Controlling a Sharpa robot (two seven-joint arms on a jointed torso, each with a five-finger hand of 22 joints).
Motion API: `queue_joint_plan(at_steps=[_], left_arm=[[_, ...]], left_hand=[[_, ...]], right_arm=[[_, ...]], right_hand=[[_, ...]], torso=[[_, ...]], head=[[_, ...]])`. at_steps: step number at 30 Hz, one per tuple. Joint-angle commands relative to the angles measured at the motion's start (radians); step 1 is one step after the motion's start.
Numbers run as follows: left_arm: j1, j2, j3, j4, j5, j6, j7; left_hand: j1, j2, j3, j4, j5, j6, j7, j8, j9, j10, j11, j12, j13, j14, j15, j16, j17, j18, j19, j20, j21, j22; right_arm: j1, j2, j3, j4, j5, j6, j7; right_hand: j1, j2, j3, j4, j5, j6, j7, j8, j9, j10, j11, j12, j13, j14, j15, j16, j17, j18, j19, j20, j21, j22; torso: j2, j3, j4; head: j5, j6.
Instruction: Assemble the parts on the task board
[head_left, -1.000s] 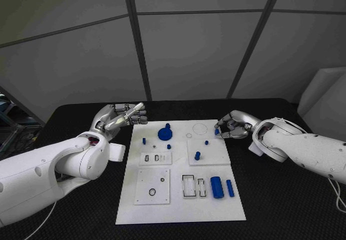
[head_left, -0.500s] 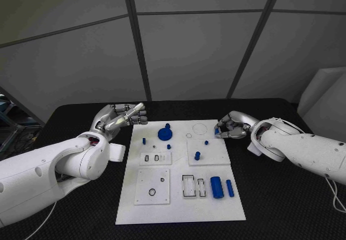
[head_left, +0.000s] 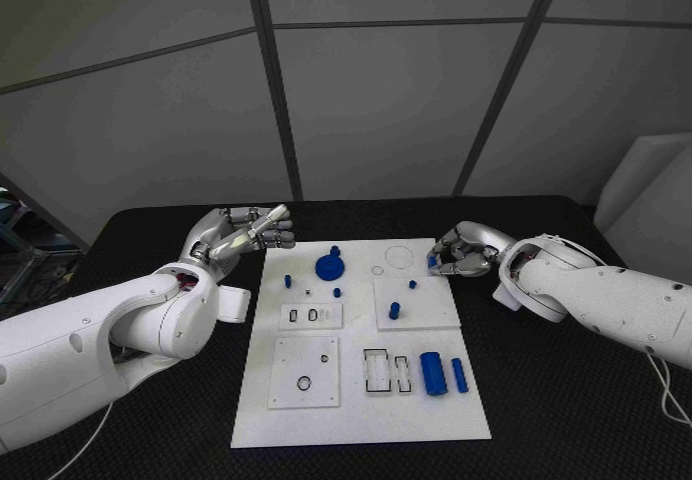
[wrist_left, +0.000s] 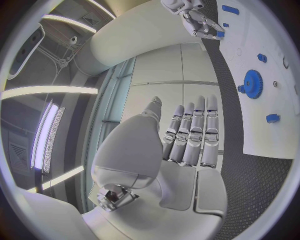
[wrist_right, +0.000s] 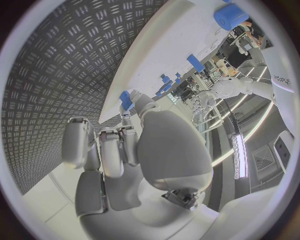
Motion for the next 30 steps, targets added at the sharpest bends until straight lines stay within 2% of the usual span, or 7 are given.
queue_joint_plan(at_steps=[1,7,13,18,20,23,30], left_arm=[[0.001,0.000,0.001,0.001,-0.006,0.011,0.004],[0.001,-0.002,0.001,0.001,-0.006,0.011,0.004],[0.000,-0.005,0.001,0.001,-0.006,0.011,0.004],[0.001,-0.008,0.001,0.002,-0.006,0.010,0.004],[0.001,-0.009,0.001,0.001,-0.006,0.010,0.003],[0.001,-0.010,0.001,0.000,-0.006,0.010,0.003],[0.002,-0.005,0.001,-0.006,-0.006,0.010,0.001]], left_hand=[[0.006,0.007,-0.001,-0.005,-0.002,0.005,0.000,-0.004,0.000,0.007,0.002,-0.005,0.001,0.002,0.007,-0.006,0.001,-0.019,-0.002,0.003,0.004,0.001],[0.006,0.007,-0.001,-0.005,-0.002,0.005,0.000,-0.004,0.000,0.007,0.002,-0.005,0.001,0.002,0.007,-0.006,0.001,-0.019,-0.002,0.003,0.004,0.001],[0.007,0.008,-0.001,-0.005,-0.002,0.005,0.000,-0.004,0.000,0.007,0.003,-0.006,0.001,0.002,0.007,-0.006,0.002,-0.019,-0.002,0.003,0.004,0.001],[0.007,0.008,-0.001,-0.005,-0.002,0.005,0.000,-0.004,0.000,0.007,0.003,-0.006,0.001,0.002,0.007,-0.006,0.002,-0.019,-0.002,0.003,0.004,0.001],[0.007,0.008,-0.001,-0.005,-0.002,0.005,0.000,-0.004,0.000,0.007,0.003,-0.006,0.001,0.002,0.007,-0.006,0.002,-0.019,-0.002,0.003,0.004,0.001],[0.007,0.008,-0.001,-0.005,-0.002,0.005,0.000,-0.004,0.000,0.007,0.003,-0.006,0.001,0.002,0.007,-0.006,0.002,-0.019,-0.002,0.003,0.004,0.001],[0.007,0.008,-0.001,-0.005,-0.002,0.005,0.000,-0.004,0.000,0.007,0.003,-0.006,0.001,0.002,0.007,-0.006,0.002,-0.019,-0.002,0.003,0.004,0.001]], right_arm=[[0.001,0.001,0.001,0.002,-0.011,-0.029,-0.002],[0.001,-0.010,0.001,0.037,-0.009,-0.079,0.004],[0.001,-0.041,0.004,0.134,0.004,-0.120,-0.011],[0.003,-0.046,0.018,0.229,-0.004,-0.146,-0.047],[0.003,-0.032,0.021,0.260,-0.012,-0.149,-0.074],[0.003,-0.004,0.023,0.278,-0.019,-0.146,-0.101],[0.003,0.091,0.024,0.279,-0.062,-0.132,-0.161]], right_hand=[[0.006,0.021,0.020,-0.004,-0.019,0.017,-0.003,0.008,0.002,0.029,-0.010,0.007,0.163,0.101,-0.010,0.003,0.249,0.002,0.010,-0.004,0.005,0.004],[0.008,0.030,0.037,-0.008,-0.026,0.026,-0.007,0.010,0.002,0.030,-0.013,0.006,0.163,0.103,-0.013,0.006,0.256,0.001,0.014,-0.007,0.008,0.011],[0.011,0.033,0.046,-0.013,-0.023,0.030,-0.009,0.010,0.001,0.031,-0.015,0.008,0.165,0.104,-0.015,0.008,0.262,-0.001,0.018,-0.009,0.012,0.017],[0.013,0.035,0.052,-0.017,-0.022,0.032,-0.009,0.010,0.001,0.031,-0.016,0.007,0.165,0.104,-0.015,0.009,0.263,-0.002,0.020,-0.010,0.014,0.022],[0.012,0.035,0.053,-0.017,-0.023,0.032,-0.009,0.010,0.001,0.031,-0.015,0.007,0.164,0.104,-0.016,0.009,0.263,-0.002,0.021,-0.010,0.014,0.023],[0.011,0.035,0.054,-0.017,-0.025,0.033,-0.009,0.010,0.001,0.029,-0.015,0.005,0.163,0.104,-0.016,0.009,0.263,-0.002,0.020,-0.010,0.013,0.021],[0.010,0.035,0.055,-0.016,-0.027,0.032,-0.008,0.009,0.001,0.029,-0.015,0.005,0.162,0.104,-0.016,0.009,0.263,-0.002,0.020,-0.010,0.013,0.021]], torso=[[0.000,0.0007,0.0001],[-0.001,0.0011,0.0000],[-0.004,-0.0013,-0.0019],[-0.008,-0.0037,-0.0027],[-0.010,-0.0047,-0.0032],[-0.011,-0.0060,-0.0025],[-0.011,-0.0070,-0.0001]], head=[[0.001,0.000],[0.004,-0.001],[0.007,-0.001],[0.013,-0.003],[0.017,-0.007],[0.020,-0.009],[0.036,-0.017]])
